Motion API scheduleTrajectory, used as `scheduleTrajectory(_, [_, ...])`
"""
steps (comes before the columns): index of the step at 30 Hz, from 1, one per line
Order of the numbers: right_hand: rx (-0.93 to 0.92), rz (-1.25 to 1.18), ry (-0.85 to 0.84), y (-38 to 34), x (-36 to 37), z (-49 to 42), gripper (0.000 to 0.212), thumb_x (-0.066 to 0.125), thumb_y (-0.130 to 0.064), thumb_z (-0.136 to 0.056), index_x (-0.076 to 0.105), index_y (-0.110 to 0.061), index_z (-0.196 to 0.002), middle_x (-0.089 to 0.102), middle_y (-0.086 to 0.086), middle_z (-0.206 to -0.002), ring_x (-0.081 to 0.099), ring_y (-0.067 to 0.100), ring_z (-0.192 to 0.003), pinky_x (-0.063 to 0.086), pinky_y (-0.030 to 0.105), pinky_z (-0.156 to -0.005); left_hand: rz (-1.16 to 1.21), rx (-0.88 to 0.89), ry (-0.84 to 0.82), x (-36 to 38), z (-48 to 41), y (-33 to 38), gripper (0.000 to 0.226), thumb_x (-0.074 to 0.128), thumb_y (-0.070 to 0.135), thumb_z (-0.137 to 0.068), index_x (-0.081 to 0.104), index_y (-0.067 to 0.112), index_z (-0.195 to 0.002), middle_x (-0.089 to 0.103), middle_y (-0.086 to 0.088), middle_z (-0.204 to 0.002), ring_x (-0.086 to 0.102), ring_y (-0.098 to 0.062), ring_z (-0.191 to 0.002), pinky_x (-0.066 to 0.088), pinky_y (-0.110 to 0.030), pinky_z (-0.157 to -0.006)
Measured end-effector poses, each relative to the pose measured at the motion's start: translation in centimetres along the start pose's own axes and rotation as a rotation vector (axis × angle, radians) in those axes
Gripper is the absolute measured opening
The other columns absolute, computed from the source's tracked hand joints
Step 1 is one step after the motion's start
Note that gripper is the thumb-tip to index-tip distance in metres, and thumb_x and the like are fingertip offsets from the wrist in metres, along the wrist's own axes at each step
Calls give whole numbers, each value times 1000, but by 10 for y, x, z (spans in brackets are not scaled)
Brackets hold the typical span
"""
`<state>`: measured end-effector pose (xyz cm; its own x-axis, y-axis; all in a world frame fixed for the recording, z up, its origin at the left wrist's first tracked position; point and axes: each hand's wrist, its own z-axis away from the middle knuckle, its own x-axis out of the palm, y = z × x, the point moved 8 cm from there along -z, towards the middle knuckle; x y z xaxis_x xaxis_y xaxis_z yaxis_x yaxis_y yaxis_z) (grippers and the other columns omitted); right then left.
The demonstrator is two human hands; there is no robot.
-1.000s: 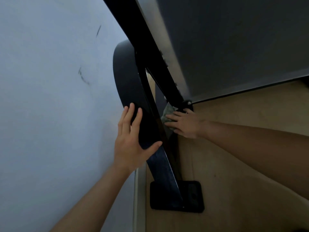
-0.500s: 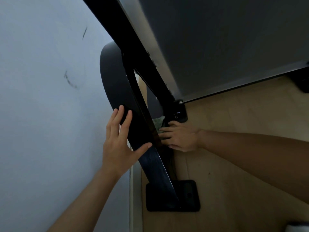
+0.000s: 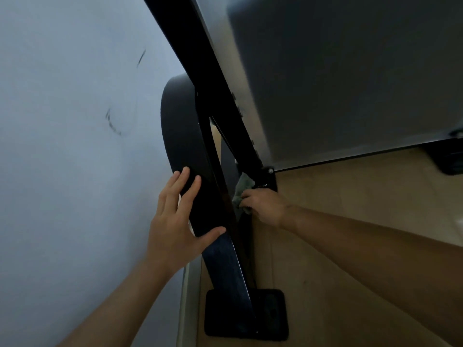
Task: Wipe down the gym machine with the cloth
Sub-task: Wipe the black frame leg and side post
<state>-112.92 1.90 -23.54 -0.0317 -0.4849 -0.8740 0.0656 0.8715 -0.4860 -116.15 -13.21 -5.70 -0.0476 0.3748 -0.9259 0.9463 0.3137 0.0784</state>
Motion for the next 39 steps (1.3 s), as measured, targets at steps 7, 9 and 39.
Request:
scheduleTrajectory(7, [202,-375,-262,13,-20,14,24,70,3,-84,76,-7,-105,62,-9,-75,60,7,-70,49,20,-63,-3,42,50,-3,-4,0,102,87,58,-64,53,3,-142,40,-17,-154,36,-35,-143,37,-44,-116])
scheduleTrajectory(9, [293,-521,-266,21,-33,28,17,71,0,-88,69,-7,-103,58,-7,-73,56,5,-65,50,21,-59,-10,36,94,-7,-9,1,90,85,57,-65,60,3,-133,48,-18,-145,45,-36,-133,42,-45,-107])
scheduleTrajectory(39, [592,-1465,156,-49,-193,60,20,67,-5,-93,69,-13,-111,73,12,-107,72,27,-96,61,39,-78,633,-324,90,-20,-102,35,25,80,35,-83,74,30,-107,73,16,-89,67,1,-82,59,-31,-76])
